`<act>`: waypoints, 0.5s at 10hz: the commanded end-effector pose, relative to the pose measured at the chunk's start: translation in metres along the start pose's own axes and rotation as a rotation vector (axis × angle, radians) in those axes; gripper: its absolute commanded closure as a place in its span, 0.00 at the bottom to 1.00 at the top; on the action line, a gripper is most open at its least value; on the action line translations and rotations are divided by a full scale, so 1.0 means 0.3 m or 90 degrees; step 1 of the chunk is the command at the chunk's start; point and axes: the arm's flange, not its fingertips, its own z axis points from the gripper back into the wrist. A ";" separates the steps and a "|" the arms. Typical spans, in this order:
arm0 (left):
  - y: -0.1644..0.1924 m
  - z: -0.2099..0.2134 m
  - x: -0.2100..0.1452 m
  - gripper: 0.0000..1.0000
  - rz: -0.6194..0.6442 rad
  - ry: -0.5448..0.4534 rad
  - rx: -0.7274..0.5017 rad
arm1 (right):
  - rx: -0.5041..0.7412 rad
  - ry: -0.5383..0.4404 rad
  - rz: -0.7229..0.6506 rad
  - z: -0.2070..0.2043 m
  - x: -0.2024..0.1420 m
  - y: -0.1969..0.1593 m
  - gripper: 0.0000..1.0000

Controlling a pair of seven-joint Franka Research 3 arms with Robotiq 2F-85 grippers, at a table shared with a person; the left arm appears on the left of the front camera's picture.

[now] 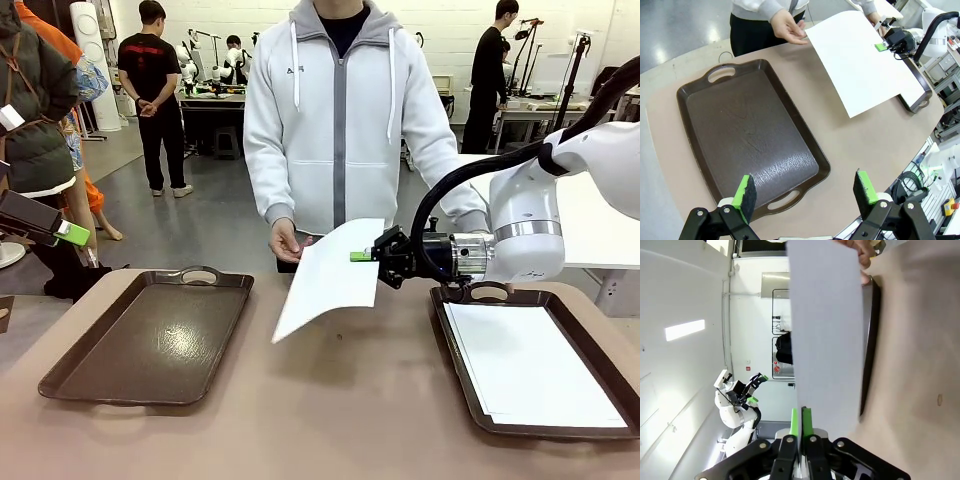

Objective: Sort the A4 documents.
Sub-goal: Receive the A4 Paper.

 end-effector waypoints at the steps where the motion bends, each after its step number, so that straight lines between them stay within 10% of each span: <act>1: 0.004 -0.001 -0.001 0.00 -0.004 -0.004 -0.014 | -0.009 -0.012 -0.004 -0.011 0.000 -0.007 1.00; 5: 0.004 -0.001 -0.001 0.00 -0.004 -0.004 -0.014 | -0.009 -0.012 -0.004 -0.011 0.000 -0.007 1.00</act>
